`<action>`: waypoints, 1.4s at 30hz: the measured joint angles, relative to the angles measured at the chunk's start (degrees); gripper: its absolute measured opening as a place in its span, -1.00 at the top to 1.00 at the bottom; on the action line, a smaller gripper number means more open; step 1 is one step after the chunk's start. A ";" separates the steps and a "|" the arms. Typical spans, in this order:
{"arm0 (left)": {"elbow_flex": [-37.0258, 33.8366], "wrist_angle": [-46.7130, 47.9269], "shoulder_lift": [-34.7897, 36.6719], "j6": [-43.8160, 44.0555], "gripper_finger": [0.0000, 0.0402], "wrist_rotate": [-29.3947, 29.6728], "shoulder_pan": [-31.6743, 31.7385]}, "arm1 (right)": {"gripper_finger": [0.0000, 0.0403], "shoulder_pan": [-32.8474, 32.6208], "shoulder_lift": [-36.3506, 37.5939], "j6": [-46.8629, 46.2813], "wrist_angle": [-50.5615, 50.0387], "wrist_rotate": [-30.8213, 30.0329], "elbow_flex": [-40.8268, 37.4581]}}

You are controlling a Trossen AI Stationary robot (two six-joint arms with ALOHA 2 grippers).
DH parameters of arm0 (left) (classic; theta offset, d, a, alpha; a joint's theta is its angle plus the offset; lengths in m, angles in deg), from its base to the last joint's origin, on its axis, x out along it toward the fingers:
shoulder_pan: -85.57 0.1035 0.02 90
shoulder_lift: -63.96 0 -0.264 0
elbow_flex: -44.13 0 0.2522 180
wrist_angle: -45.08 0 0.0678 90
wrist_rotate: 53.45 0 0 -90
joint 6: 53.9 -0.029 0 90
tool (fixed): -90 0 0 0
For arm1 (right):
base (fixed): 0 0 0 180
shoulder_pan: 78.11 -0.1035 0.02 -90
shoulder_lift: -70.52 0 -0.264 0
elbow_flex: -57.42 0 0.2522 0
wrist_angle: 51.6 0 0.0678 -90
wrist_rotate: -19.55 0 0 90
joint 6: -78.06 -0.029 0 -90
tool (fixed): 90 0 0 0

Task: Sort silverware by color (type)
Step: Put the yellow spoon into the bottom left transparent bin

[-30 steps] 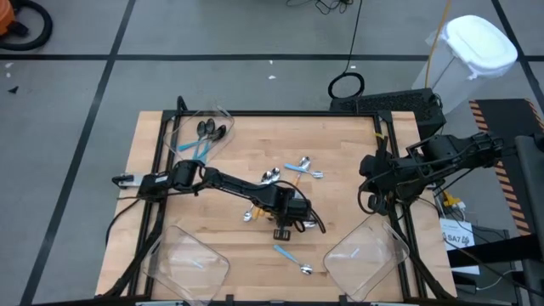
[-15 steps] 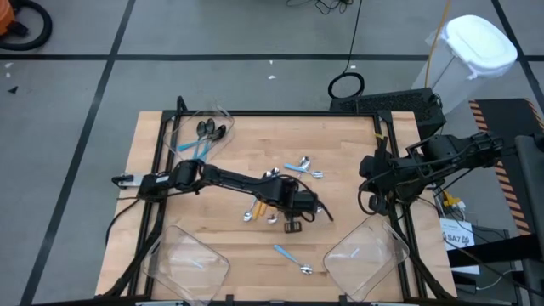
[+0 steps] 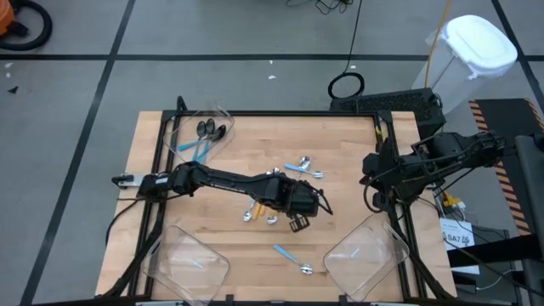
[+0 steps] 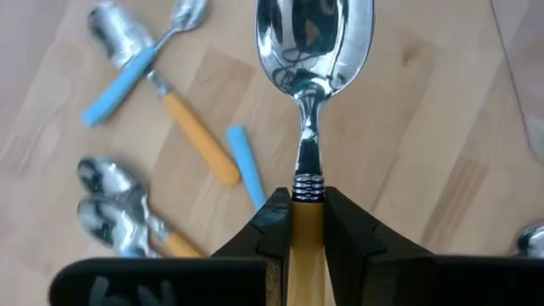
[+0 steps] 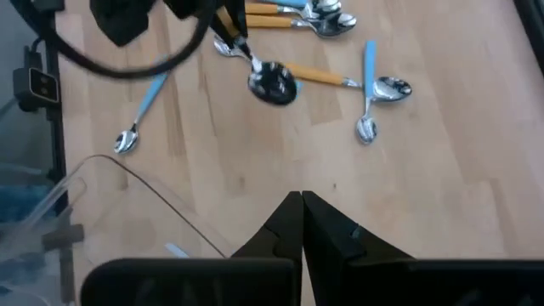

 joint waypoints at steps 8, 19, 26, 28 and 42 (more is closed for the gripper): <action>0.77 4.09 0.04 17.81 0.78 1.89 -4.29 | 1.00 0.00 1.61 4.48 0.00 -0.23 0.00; 0.78 10.17 0.06 44.10 0.78 1.41 -9.11 | 1.00 0.01 3.67 10.25 -0.02 -0.10 0.00; 0.77 12.64 0.12 56.32 0.78 -2.29 -11.93 | 1.00 0.01 4.99 11.73 -0.02 -0.08 0.00; 0.76 12.64 0.36 57.91 0.78 -2.44 -12.60 | 1.00 -0.01 5.25 11.77 -0.02 -0.08 0.00; 0.81 18.40 8.98 64.19 0.78 -1.03 -14.26 | 1.00 0.01 5.85 10.95 0.00 -0.04 0.00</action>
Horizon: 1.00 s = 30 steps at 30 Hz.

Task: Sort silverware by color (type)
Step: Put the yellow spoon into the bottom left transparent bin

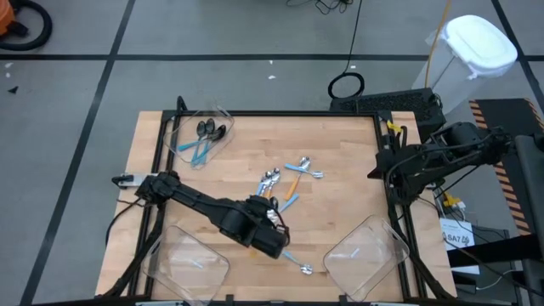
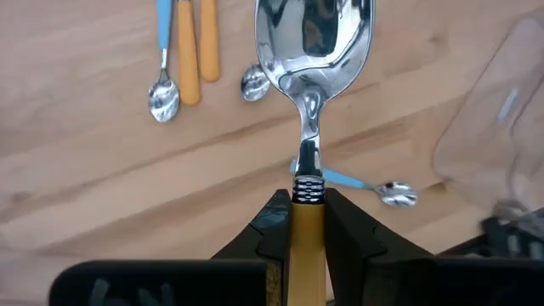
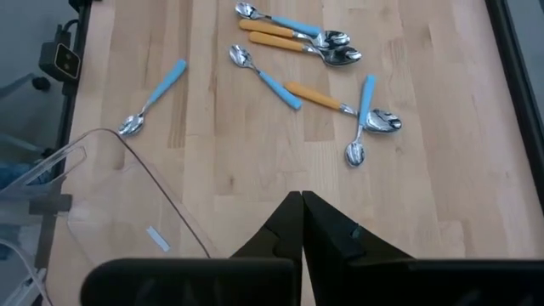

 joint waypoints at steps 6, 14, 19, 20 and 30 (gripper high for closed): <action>-0.05 0.02 0.55 9.62 0.78 -2.02 -2.89 | 1.00 0.00 0.00 -1.98 0.05 0.00 0.00; -0.03 0.09 0.59 22.34 0.78 -2.84 -8.95 | 1.00 0.00 -0.04 -1.96 1.98 0.00 0.00; -0.03 0.09 0.59 24.15 0.78 -8.27 -11.59 | 1.00 0.00 -0.39 -0.73 4.27 -0.05 0.00; -0.03 0.09 0.59 24.10 0.78 -8.25 -11.63 | 1.00 0.00 -0.47 -0.55 4.73 -0.17 0.00; -0.05 0.13 4.05 4.96 0.78 -7.67 -11.80 | 1.00 0.00 -2.89 3.80 7.32 -1.51 0.01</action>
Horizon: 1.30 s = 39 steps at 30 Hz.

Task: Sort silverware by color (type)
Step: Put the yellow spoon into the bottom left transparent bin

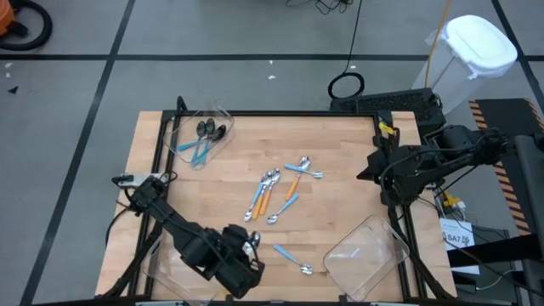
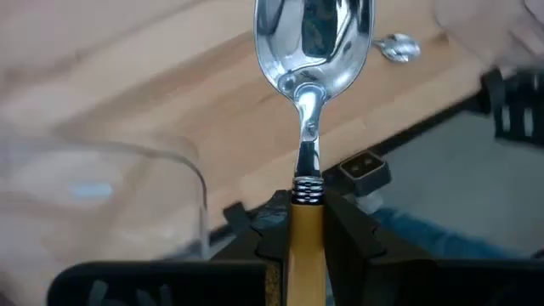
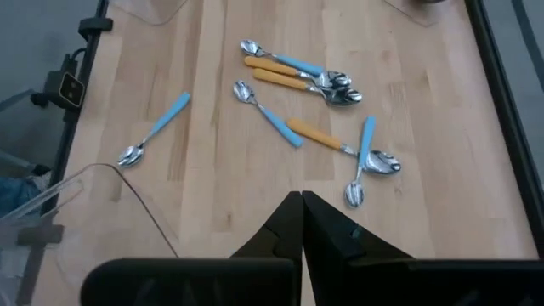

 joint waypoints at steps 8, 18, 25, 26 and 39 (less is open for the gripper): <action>-0.44 -0.14 4.03 -30.07 0.78 -2.34 1.33 | 1.00 0.00 -1.64 -1.07 1.20 0.00 -0.01; -19.75 0.00 19.87 -55.84 0.78 -2.48 1.36 | 1.00 0.00 -1.64 -16.77 1.23 0.17 -0.01; -33.67 0.09 29.44 -64.70 0.78 -3.96 -1.61 | 1.00 0.00 -1.64 -23.60 2.41 0.02 -0.01; -34.87 0.03 29.76 -66.12 0.78 -4.08 -2.35 | 1.00 0.00 -1.64 -24.60 2.41 -0.02 0.00; -49.94 -7.08 29.63 -73.64 0.78 -6.32 -12.91 | 1.00 0.02 -2.54 -33.89 4.22 -7.66 0.01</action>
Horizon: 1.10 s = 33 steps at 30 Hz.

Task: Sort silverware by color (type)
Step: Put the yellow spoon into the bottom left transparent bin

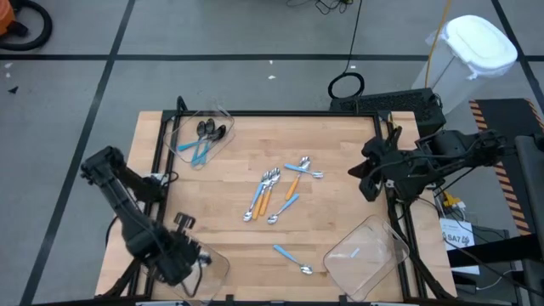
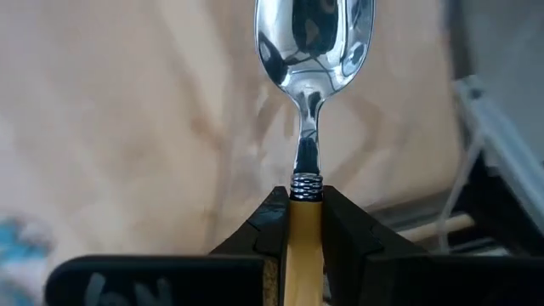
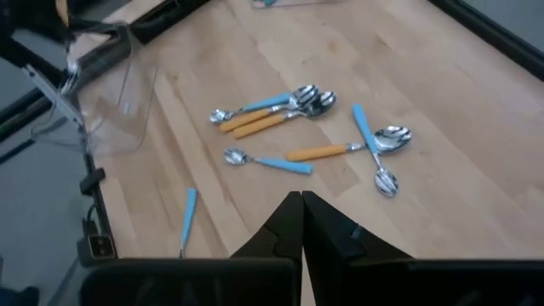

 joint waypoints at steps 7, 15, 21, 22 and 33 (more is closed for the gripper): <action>-6.43 -11.37 0.00 -0.58 0.78 0.80 -4.84 | 1.00 0.00 -2.55 -0.03 2.53 -1.09 0.00; -13.03 -18.08 0.00 -1.16 0.78 1.20 -5.57 | 1.00 -0.01 -6.42 -0.04 6.81 -0.90 0.00; -15.89 -23.81 -0.02 -2.17 0.78 2.20 -5.48 | 1.00 -0.04 -7.63 -0.13 13.90 1.98 0.00; -16.24 -24.35 -0.02 -2.21 0.78 2.87 -5.48 | 1.00 -0.04 -7.76 -0.13 14.87 1.95 0.00; -23.67 -32.17 -0.07 -2.09 0.78 3.67 -5.41 | 1.00 -0.04 -8.12 -0.17 17.75 2.11 0.00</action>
